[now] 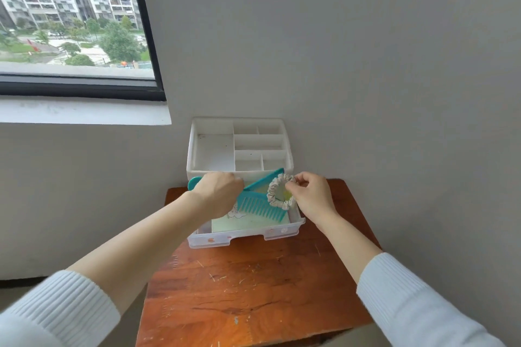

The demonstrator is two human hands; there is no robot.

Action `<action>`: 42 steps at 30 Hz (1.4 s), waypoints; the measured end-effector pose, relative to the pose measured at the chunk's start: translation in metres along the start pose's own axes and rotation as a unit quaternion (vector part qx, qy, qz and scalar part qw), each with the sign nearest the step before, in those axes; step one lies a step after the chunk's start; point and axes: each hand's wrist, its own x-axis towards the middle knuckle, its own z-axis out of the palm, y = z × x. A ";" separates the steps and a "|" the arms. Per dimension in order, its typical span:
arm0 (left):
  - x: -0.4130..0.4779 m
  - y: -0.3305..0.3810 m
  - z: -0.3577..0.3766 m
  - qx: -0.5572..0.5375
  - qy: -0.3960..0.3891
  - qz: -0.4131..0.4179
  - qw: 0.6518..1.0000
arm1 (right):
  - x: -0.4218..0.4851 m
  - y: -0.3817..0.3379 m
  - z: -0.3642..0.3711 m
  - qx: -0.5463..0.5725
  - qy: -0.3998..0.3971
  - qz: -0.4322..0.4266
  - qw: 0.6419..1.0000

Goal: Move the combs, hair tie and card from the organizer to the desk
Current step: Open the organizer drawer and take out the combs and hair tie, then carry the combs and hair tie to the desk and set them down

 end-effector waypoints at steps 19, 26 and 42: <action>-0.225 0.064 0.043 -0.383 0.215 -0.488 0.755 | -0.080 -0.062 0.025 0.097 -0.299 -0.170 0.934; -0.385 0.159 0.098 -0.540 0.269 -0.619 0.503 | -0.237 -0.066 0.070 0.074 -0.496 -0.199 0.842; -0.870 0.418 0.163 -0.476 0.527 -0.699 0.086 | -0.802 -0.104 0.095 -0.018 -0.782 -0.306 0.543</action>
